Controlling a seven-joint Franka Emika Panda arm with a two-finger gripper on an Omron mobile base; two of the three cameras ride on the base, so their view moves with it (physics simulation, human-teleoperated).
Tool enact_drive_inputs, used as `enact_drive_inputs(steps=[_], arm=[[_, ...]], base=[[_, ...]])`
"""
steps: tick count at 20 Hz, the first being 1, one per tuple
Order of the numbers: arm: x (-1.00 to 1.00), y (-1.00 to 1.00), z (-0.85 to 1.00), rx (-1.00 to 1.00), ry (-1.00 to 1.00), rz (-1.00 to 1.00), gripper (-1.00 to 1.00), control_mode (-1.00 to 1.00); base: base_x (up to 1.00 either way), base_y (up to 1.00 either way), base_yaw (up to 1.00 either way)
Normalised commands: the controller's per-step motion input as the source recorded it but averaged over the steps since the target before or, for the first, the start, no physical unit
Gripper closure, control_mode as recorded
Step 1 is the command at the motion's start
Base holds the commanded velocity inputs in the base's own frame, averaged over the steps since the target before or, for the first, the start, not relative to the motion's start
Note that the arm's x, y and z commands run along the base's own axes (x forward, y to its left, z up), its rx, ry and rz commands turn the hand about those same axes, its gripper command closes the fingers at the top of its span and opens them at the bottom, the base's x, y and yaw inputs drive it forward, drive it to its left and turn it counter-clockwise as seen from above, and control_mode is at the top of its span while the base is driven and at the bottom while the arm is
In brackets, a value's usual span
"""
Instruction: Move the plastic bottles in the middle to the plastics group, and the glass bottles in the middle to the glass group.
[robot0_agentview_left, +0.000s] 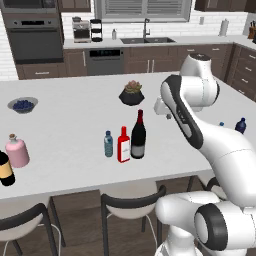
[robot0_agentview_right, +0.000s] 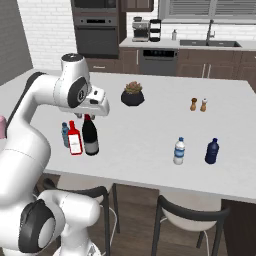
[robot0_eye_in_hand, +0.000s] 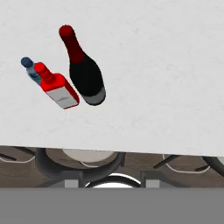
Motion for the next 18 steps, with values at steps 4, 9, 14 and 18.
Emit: enact_drive_inputs(steps=[4, 9, 14, 18], arm=[[0.02, 0.00, 0.00, 0.00, 0.00, 0.00, -1.00, -1.00], [0.00, 0.00, 0.00, 0.00, 0.00, 0.00, -1.00, -1.00], [0.00, 0.00, 0.00, 0.00, 0.00, 0.00, -1.00, -1.00], [0.00, 0.14, -0.01, 0.00, -0.09, 0.07, -1.00, -1.00]], base=[[0.00, 0.00, 0.00], [0.00, 0.00, 0.00], [0.00, 0.00, 0.00], [0.00, 0.00, 0.00]])
